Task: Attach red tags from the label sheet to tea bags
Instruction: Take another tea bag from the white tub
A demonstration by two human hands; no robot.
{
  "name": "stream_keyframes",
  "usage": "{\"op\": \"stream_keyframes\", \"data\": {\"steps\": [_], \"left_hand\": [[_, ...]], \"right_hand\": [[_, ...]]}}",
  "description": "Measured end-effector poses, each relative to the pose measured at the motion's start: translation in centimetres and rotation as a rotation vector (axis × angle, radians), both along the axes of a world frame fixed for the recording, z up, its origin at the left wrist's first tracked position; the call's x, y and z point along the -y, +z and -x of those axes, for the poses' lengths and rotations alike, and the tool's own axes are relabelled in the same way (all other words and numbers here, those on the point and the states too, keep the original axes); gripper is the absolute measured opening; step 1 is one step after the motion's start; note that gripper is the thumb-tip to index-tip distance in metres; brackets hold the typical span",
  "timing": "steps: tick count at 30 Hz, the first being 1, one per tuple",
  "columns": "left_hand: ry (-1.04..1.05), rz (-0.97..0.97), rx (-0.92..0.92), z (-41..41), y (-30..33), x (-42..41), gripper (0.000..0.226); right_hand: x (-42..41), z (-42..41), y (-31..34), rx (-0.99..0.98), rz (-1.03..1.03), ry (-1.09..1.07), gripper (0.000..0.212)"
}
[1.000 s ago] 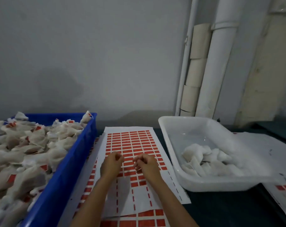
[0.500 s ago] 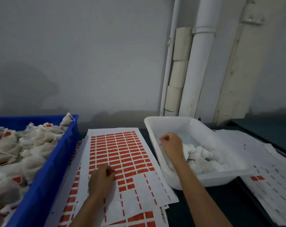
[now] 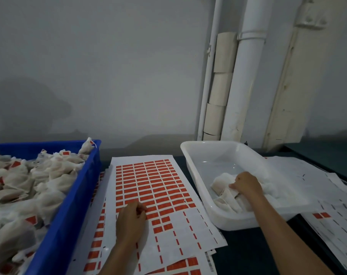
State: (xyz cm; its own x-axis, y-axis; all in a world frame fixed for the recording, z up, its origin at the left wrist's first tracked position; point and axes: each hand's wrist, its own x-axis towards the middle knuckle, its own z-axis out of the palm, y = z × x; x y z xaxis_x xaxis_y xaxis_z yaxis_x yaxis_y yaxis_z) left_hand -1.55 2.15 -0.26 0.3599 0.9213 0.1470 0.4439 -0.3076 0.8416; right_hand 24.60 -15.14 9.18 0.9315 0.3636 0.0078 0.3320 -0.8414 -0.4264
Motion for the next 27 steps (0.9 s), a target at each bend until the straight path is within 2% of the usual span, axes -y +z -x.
{"op": "stream_keyframes", "data": {"steps": [3, 6, 8, 11, 13, 16, 18, 22, 27], "left_hand": [[0.009, 0.026, 0.033, 0.1, 0.3, 0.3, 0.011], [0.010, 0.022, 0.033, 0.2, 0.5, 0.4, 0.011], [0.002, 0.013, 0.020, 0.2, 0.5, 0.5, 0.009], [-0.020, 0.047, 0.011, 0.2, 0.4, 0.2, 0.009], [-0.058, 0.133, 0.018, 0.3, 0.3, -0.7, 0.010], [-0.128, 0.310, 0.094, 0.8, 0.2, -2.1, 0.009], [-0.137, 0.379, 0.175, 1.2, 0.4, -2.6, 0.009], [-0.182, 0.357, 0.229, 1.7, 1.2, -2.6, 0.008], [-0.354, 0.188, 0.311, 2.0, 2.9, -1.5, 0.028]], "right_hand": [[-0.2, -0.1, 0.6, 0.080, 0.039, -0.001, 0.026], [-0.5, -0.7, 1.5, 0.071, -0.110, 0.050, 0.043], [-0.8, -0.8, 2.2, 0.101, -0.233, 0.066, 0.048], [-1.3, -0.2, 3.5, 0.130, -0.364, 0.110, 0.032], [-1.9, 0.9, 4.6, 0.130, -0.476, 0.164, 0.024], [-3.3, 3.7, 5.9, 0.066, -0.714, 0.241, 0.024], [-4.5, 6.1, 6.2, 0.013, -0.790, 0.275, 0.025], [-7.1, 10.5, 5.1, -0.108, -0.801, 0.384, 0.022], [-10.0, 14.4, 0.4, -0.253, -0.614, 0.517, 0.019]]}}
